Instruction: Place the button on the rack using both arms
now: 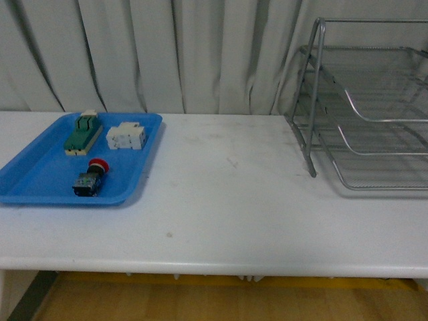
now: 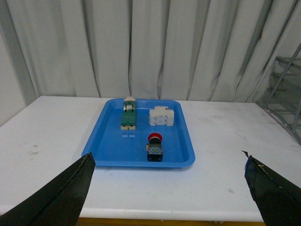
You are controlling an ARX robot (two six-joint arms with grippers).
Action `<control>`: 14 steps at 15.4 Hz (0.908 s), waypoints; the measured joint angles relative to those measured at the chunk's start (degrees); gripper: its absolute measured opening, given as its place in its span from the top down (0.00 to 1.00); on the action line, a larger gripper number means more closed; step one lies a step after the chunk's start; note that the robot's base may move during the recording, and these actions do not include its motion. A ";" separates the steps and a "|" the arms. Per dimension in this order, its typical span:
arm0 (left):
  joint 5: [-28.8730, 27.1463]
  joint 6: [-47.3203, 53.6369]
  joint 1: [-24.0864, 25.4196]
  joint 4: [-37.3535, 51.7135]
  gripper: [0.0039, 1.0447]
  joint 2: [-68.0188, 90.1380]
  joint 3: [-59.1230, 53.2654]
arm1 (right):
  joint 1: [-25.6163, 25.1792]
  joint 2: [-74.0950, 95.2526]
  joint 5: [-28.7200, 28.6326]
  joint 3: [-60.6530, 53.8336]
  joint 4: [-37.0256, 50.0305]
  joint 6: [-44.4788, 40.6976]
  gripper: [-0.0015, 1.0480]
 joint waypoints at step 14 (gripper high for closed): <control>0.00 0.00 0.00 -0.02 0.06 0.00 0.00 | 4.17 35.80 0.31 8.17 9.01 46.82 0.06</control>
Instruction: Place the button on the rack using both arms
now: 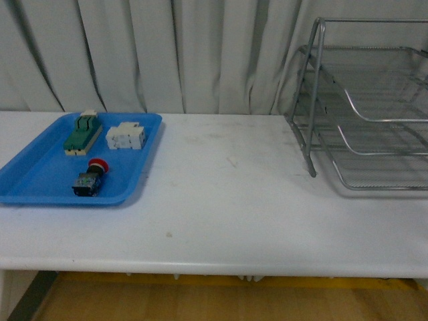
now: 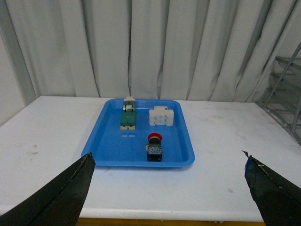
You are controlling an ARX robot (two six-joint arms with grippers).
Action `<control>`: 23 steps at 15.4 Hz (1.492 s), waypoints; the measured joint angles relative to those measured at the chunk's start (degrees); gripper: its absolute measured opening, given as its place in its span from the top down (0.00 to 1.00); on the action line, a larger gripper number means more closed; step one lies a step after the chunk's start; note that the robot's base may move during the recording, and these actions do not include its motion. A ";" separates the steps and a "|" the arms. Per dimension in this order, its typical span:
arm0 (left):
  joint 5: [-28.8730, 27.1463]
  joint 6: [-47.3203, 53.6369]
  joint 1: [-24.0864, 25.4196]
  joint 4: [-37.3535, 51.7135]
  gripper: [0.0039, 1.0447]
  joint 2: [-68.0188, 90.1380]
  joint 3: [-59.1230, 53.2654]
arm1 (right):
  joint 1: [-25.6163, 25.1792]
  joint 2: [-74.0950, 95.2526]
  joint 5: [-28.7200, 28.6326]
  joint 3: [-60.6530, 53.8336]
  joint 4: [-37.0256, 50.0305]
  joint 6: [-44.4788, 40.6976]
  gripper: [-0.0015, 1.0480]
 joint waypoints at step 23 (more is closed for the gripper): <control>0.00 0.00 0.00 0.00 0.06 0.00 0.00 | 3.67 11.74 -0.70 9.03 -0.02 -12.74 0.06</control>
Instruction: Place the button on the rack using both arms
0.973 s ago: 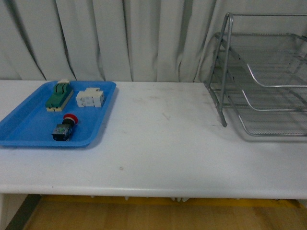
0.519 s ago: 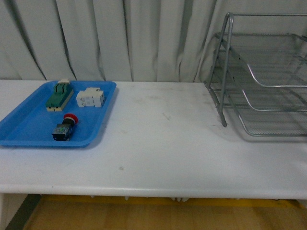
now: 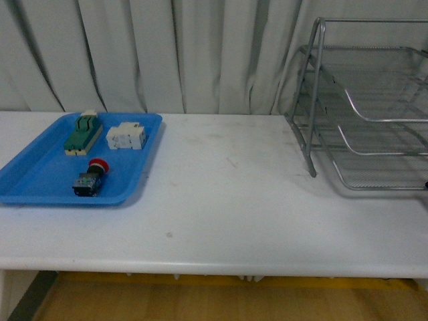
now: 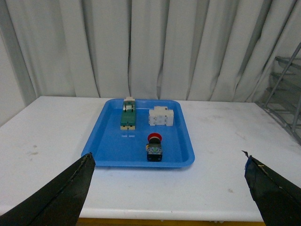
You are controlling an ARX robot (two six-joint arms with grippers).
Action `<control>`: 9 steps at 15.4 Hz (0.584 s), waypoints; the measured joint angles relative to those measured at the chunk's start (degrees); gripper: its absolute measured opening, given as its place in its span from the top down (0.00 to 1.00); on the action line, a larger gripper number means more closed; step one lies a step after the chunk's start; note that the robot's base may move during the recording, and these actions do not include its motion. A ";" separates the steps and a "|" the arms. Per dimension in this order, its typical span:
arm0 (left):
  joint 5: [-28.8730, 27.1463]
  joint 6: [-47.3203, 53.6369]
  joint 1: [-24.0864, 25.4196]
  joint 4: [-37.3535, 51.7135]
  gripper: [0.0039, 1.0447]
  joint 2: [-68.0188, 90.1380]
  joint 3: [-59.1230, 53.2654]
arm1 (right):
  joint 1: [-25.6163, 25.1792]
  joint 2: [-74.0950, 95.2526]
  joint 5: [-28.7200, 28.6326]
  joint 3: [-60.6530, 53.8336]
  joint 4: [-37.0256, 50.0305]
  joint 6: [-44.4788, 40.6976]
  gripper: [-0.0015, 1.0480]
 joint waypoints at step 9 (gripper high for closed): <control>0.00 0.00 0.00 0.00 0.06 0.00 0.00 | 0.57 3.80 0.74 7.26 -0.26 2.12 0.68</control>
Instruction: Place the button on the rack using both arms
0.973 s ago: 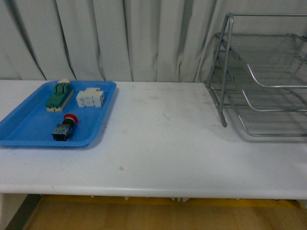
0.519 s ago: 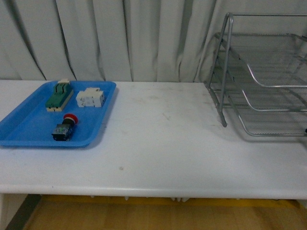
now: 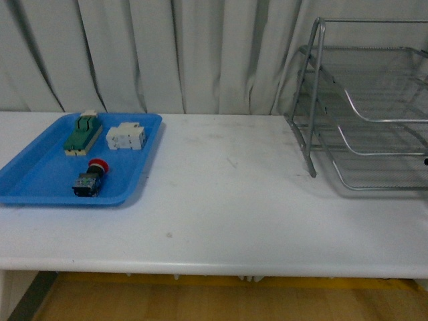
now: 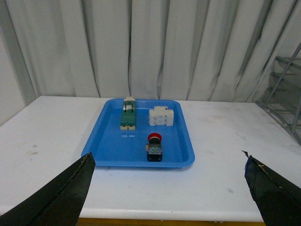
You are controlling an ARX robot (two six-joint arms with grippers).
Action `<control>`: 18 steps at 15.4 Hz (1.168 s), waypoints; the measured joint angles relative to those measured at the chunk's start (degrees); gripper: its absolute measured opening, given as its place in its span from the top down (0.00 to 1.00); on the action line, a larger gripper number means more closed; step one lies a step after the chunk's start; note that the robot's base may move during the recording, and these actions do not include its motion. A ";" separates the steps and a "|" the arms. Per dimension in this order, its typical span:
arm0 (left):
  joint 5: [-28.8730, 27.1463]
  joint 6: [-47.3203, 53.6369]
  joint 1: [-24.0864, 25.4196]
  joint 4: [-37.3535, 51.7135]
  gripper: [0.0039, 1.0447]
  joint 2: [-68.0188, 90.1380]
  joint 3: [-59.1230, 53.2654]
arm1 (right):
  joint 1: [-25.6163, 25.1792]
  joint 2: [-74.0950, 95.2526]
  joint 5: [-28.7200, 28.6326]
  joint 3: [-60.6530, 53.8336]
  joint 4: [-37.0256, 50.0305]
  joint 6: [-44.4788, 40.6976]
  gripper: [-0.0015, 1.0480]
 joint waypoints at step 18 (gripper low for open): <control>0.02 0.00 0.00 0.02 0.06 0.00 0.00 | -2.16 -6.51 -0.59 -15.30 1.86 10.10 0.97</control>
